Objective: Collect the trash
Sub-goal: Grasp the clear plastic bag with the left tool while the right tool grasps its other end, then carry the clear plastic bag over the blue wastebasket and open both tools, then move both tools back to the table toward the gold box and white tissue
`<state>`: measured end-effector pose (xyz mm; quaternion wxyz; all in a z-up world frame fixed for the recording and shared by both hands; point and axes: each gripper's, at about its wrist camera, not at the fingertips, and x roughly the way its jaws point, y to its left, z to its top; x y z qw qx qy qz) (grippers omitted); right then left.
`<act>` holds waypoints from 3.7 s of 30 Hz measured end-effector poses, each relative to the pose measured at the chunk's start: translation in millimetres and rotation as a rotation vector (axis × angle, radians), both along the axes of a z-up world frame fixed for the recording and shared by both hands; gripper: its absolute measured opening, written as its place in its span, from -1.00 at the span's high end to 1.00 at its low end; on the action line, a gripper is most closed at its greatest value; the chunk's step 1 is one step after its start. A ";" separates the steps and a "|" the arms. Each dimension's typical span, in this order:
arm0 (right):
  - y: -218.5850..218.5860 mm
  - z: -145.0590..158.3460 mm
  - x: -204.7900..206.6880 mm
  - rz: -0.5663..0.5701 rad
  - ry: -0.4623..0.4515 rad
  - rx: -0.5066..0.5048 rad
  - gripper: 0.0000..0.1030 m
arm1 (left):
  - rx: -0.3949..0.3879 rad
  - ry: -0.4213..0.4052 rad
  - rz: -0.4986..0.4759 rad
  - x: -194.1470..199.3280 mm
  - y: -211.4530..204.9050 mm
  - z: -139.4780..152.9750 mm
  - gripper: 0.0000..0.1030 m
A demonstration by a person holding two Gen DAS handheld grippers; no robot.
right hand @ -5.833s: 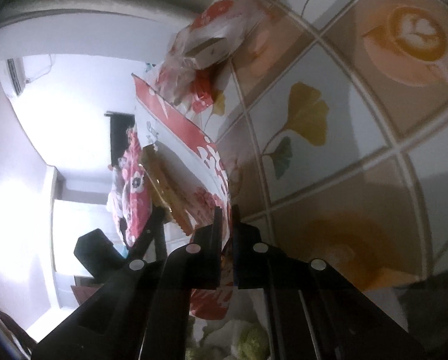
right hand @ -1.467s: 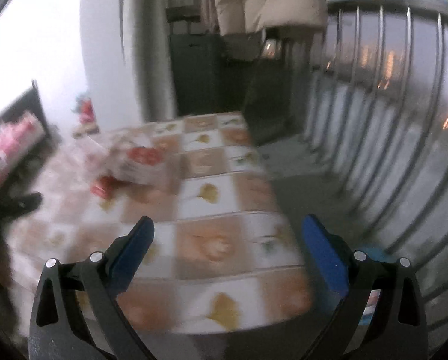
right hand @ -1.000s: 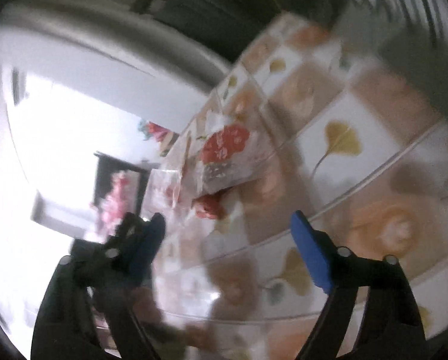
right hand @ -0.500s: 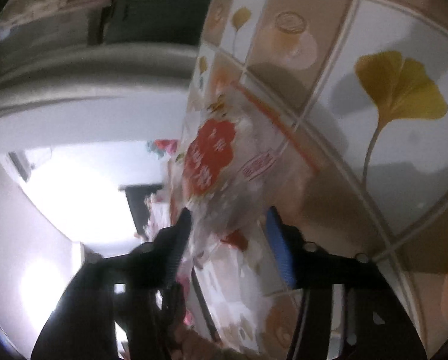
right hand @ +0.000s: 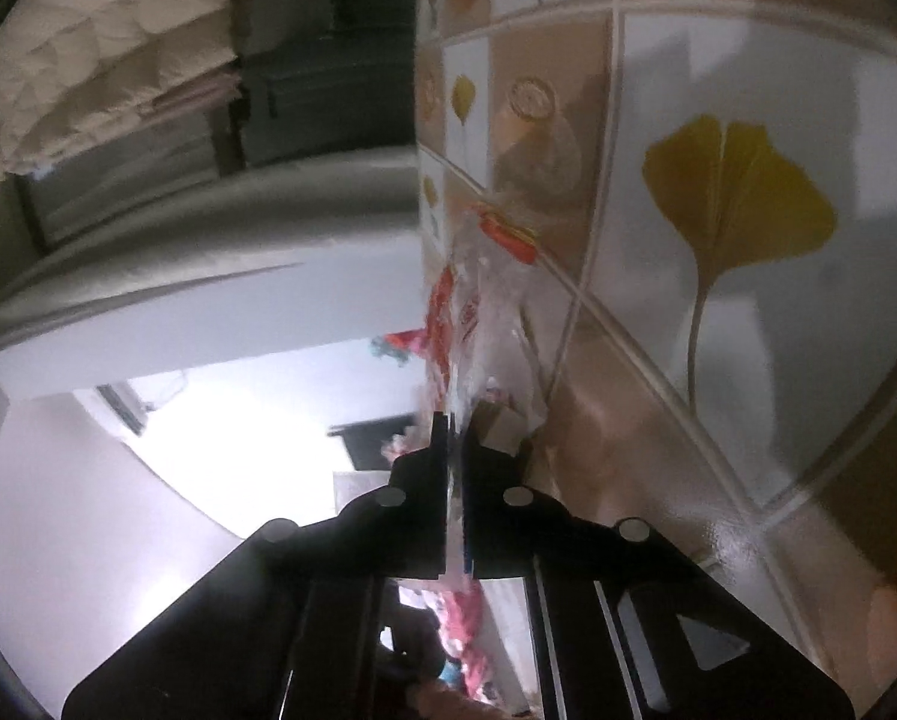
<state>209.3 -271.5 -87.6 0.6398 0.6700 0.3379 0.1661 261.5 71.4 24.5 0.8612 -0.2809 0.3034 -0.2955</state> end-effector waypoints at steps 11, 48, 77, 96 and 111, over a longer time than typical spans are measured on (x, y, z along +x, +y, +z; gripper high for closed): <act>-11.2 15.0 -16.3 -0.004 -0.105 0.021 1.00 | -0.049 -0.085 -0.039 -18.7 3.2 19.1 1.00; -66.0 70.6 -135.7 -0.040 -0.143 -0.475 1.00 | 0.595 -0.307 -0.158 -147.6 -135.8 54.3 1.00; -289.9 -34.1 -297.6 -0.675 0.173 -0.357 1.00 | 0.495 -0.104 -0.889 -174.0 -472.0 18.5 1.00; -370.4 -188.5 -259.5 -0.643 0.489 -0.235 -0.21 | 0.658 0.154 -0.928 -142.3 -613.5 -110.3 0.10; -341.7 -154.4 -315.4 -0.705 0.487 -0.340 -0.43 | 0.612 0.130 -0.889 -139.1 -542.6 -72.0 -0.10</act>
